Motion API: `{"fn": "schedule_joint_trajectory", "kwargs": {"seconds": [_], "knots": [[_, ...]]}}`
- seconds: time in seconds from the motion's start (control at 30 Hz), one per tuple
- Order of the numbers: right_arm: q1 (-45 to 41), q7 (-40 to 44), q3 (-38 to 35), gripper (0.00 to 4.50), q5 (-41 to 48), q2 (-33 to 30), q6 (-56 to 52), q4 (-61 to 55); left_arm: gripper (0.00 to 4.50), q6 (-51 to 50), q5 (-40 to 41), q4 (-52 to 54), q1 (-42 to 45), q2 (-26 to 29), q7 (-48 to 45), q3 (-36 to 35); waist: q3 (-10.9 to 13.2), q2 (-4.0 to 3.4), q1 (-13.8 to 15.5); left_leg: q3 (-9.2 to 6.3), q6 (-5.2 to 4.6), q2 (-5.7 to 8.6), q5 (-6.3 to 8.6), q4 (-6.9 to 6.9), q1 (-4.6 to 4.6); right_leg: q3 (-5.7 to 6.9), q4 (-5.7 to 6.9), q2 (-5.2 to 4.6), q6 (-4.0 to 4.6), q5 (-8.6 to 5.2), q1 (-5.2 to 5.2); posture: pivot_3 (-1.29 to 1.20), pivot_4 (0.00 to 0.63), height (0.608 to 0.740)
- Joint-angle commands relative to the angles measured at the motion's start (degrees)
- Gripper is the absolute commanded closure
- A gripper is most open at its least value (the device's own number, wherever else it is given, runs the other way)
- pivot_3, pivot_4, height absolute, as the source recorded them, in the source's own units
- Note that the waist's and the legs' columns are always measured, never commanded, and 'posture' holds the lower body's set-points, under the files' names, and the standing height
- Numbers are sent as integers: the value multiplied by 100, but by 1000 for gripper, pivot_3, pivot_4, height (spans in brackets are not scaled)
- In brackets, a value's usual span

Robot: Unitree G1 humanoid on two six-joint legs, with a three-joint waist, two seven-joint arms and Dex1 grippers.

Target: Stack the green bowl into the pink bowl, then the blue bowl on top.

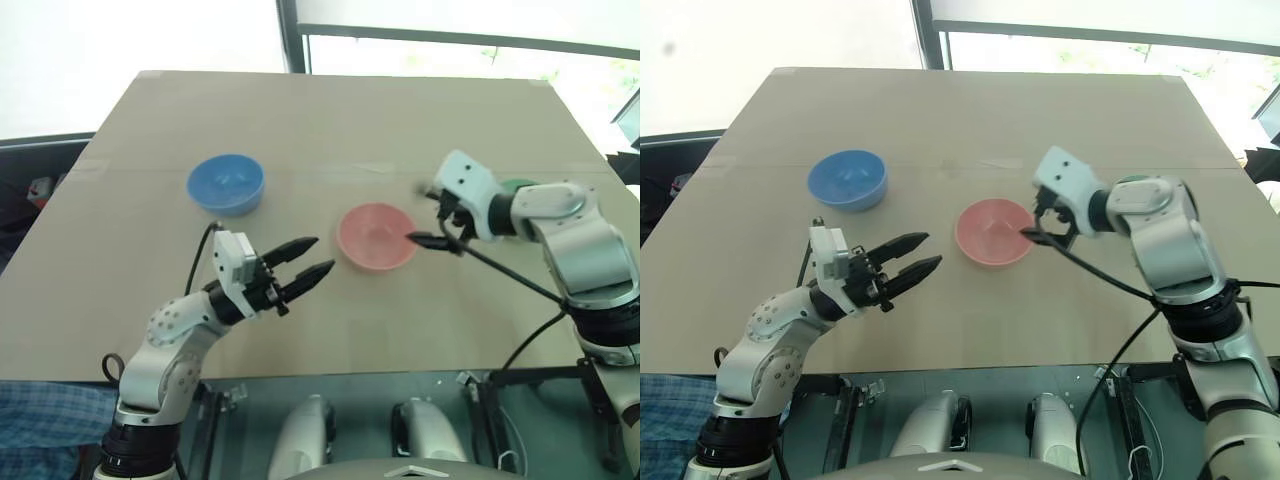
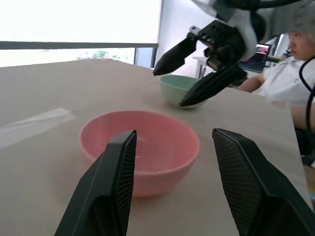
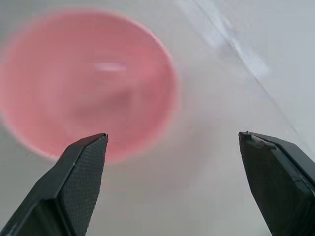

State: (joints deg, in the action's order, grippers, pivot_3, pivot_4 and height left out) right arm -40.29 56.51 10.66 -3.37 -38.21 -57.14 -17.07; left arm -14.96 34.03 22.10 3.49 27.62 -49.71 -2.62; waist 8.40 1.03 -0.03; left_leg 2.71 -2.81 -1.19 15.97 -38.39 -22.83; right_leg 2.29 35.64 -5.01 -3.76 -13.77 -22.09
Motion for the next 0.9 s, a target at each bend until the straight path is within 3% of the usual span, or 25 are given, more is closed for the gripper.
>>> {"fn": "schedule_joint_trajectory", "kwargs": {"seconds": [0.03,0.13,0.37,0.47,0.6,0.63,0.77,0.8,0.9], "knots": [[387,-516,-664,41,-178,-693,651,873,1894,-220,59,474,427,-16,27,353,2,-1,46,1,-1,2,0,0,-1,0,-2,1,0,0,0,0,150,740],[736,-932,-889,41,-311,-1031,1221,1675,1894,-302,77,402,607,4,-55,426,3,-3,37,14,-3,-3,1,1,1,-12,-4,11,-2,0,-2,0,150,740],[940,-1285,-852,41,-157,-845,1565,2335,1894,-307,29,238,705,51,-221,481,4,-6,56,19,-4,-3,0,-3,4,-18,-2,12,-4,0,0,0,150,740],[977,-1366,-719,842,-181,-700,1848,2551,1894,-314,3,221,710,111,-326,511,4,-6,64,18,-4,-4,0,-3,4,-18,-2,13,-4,0,0,0,150,740],[924,-1361,-654,2376,-158,-613,1918,2580,1894,-326,8,239,678,144,-341,482,4,-6,71,17,-4,-4,0,-3,2,-18,-4,13,-4,0,0,0,150,740],[923,-1357,-644,2510,-163,-615,1934,2577,1894,-323,8,235,666,153,-349,473,4,-6,81,17,-4,-4,0,-3,2,-18,-4,13,-4,0,0,0,150,740],[939,-1366,-663,4133,-124,-603,1961,2566,1894,-306,12,231,619,162,-349,458,4,-6,81,15,-4,-4,0,-3,2,-16,-4,12,-4,0,0,0,150,740],[942,-1366,-658,4399,-117,-604,1970,2564,1894,-292,5,224,604,161,-353,461,4,-5,78,15,-4,-4,0,-3,2,-16,-4,12,-4,0,0,0,150,740],[919,-1404,-654,4399,-78,-562,1977,2559,1894,-267,-31,182,523,171,-370,472,3,-5,80,12,-3,-5,0,-5,5,-12,-5,13,-4,0,6,0,150,740]]}}
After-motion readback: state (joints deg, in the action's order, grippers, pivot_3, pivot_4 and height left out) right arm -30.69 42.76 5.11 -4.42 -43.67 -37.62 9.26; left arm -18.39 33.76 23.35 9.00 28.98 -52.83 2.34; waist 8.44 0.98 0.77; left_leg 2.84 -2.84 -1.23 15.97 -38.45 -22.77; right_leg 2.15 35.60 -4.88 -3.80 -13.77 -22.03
